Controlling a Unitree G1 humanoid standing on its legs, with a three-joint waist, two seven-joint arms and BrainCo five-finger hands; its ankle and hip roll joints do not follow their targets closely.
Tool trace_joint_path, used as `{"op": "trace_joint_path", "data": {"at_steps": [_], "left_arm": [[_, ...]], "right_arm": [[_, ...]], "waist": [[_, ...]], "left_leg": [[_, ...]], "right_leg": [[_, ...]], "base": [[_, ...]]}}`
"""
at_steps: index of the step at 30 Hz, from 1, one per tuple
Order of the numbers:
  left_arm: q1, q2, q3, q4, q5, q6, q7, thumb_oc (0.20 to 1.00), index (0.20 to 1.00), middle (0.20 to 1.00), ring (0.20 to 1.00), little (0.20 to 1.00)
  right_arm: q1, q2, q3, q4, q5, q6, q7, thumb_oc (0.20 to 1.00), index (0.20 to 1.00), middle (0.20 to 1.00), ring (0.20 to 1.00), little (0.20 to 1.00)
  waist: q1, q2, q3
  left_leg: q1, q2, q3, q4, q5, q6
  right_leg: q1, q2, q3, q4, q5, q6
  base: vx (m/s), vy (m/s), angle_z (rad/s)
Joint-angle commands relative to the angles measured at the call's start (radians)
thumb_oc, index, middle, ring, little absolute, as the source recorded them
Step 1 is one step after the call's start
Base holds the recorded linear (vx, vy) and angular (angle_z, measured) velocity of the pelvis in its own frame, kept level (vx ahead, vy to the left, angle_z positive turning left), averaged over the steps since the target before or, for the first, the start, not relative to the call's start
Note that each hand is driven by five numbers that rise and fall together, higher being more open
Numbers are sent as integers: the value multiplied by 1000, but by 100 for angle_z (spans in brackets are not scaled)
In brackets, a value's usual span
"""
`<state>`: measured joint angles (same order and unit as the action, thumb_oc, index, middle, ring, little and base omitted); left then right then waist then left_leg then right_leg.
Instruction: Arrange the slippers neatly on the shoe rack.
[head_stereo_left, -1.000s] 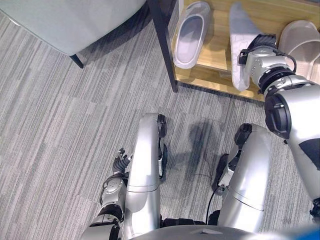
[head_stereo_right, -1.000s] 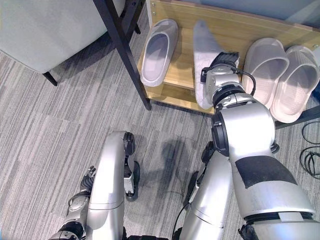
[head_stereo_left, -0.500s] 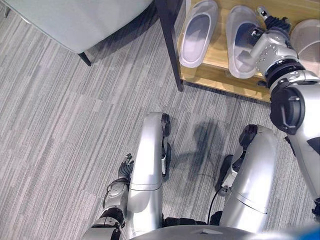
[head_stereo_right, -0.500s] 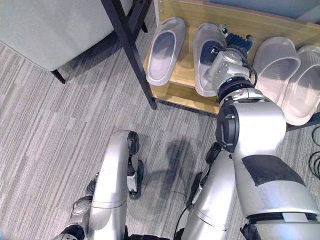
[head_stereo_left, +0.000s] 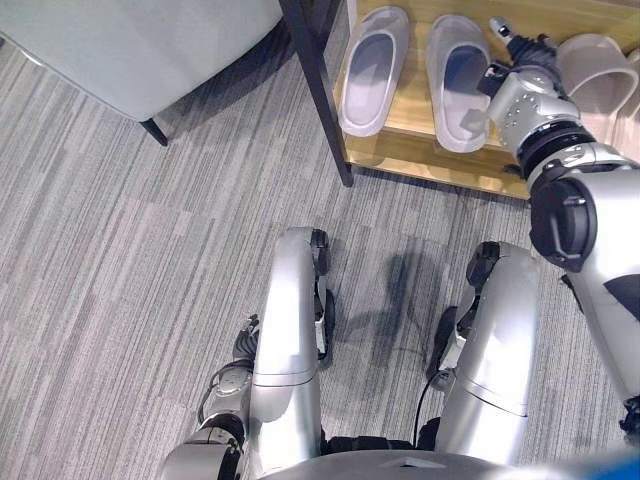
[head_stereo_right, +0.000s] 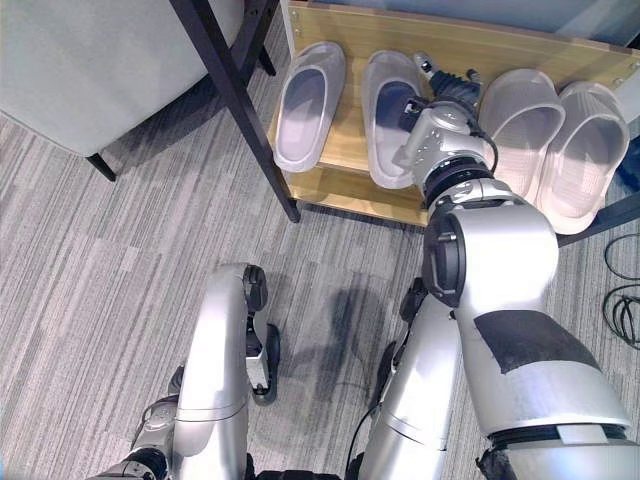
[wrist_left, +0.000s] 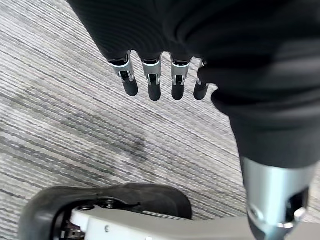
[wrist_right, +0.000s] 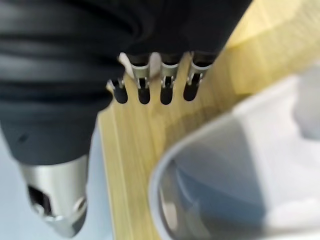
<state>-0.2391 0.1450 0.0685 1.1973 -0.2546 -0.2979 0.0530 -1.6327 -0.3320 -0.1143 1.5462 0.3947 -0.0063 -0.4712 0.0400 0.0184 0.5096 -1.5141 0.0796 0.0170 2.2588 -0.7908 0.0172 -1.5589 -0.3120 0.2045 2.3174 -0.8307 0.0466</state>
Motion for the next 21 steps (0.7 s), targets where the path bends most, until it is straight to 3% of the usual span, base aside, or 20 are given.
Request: {"op": "trace_joint_path", "data": {"at_steps": [1, 8, 21], "left_arm": [[-19, -118, -97, -1, 24, -43, 31, 1000, 1000, 1000, 1000, 1000], [-74, -115, -84, 41, 19, -55, 43, 1000, 1000, 1000, 1000, 1000], [-87, -101, -91, 81, 31, -71, 73, 1000, 1000, 1000, 1000, 1000]], "right_arm": [[-14, 57, -22, -61, -34, -30, 34, 1000, 1000, 1000, 1000, 1000], [39, 143, -62, -129, -36, -32, 52, 1000, 1000, 1000, 1000, 1000], [245, 341, -136, -492, 24, -53, 22, 1000, 1000, 1000, 1000, 1000]], "waist": [[18, -21, -47], [2, -33, -66], [-24, -36, -75]], "left_leg": [[-56, 28, -93, 39, -13, 5], [-56, 30, -95, 51, -18, 6], [-56, 46, -91, 54, -27, 12]], "right_leg": [[-11, 23, 120, -66, 232, -49], [-11, 36, 125, -54, 237, -43], [-11, 48, 123, -52, 245, -41]], "base": [[0, 0, 0], [8, -7, -2], [4, -2, -3]]}}
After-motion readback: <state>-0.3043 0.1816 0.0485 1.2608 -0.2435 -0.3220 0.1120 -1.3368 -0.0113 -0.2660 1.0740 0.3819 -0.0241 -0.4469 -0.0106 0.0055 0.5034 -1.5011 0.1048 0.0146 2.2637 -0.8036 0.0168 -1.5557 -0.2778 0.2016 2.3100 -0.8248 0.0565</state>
